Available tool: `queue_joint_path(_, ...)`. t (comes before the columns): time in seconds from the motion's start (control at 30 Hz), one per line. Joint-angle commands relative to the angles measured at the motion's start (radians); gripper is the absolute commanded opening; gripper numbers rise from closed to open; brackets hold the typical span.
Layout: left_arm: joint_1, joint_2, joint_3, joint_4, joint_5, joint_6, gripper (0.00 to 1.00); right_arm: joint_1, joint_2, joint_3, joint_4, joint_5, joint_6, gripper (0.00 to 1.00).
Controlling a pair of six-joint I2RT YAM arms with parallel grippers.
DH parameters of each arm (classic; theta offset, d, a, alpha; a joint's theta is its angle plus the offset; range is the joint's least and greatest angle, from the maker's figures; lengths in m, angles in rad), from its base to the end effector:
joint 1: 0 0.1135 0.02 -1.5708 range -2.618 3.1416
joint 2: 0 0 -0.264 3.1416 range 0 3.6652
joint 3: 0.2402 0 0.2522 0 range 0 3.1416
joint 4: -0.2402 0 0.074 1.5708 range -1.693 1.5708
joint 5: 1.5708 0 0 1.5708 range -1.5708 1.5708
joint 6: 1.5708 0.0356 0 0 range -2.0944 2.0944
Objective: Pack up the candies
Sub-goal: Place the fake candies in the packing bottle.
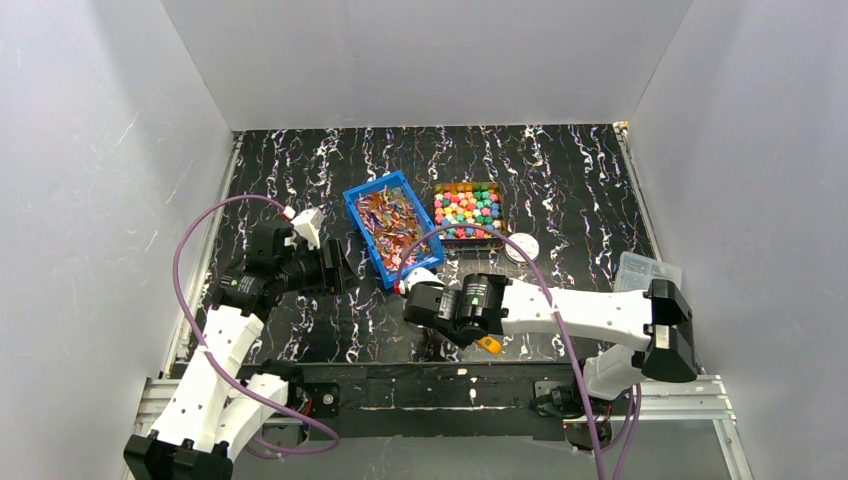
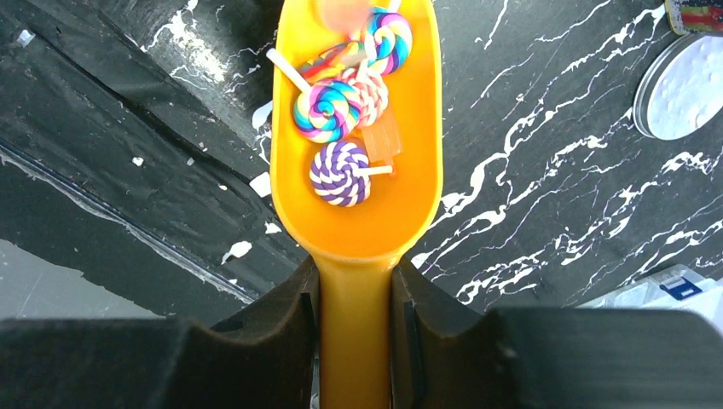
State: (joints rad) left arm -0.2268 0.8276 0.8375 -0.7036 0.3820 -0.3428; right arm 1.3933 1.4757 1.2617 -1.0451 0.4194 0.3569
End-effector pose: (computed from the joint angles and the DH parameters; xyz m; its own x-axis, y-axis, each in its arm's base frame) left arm 0.1607 -0.0507 0.3019 -0.7508 -0.1468 -0.6440 0.2501 0.8392 -0.4829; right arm 0.0637 0.2728 0.2815 -0.4639 -0.7785 -0.4228 -0.7629 0.5936 -0.2560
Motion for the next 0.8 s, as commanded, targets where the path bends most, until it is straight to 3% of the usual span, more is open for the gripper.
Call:
queue_joint_path(0.0, -0.011, -0.02, -0.015, -0.002, 0.015, 0.001, 0.67, -0.012, 0.029, 0.084, -0.095, 0.018, 0.021, 0.01)
queue_joint_path(0.77, -0.023, -0.041, -0.02, 0.001, 0.011, -0.001, 0.67, -0.069, 0.125, 0.266, -0.286, -0.042, -0.017, 0.01)
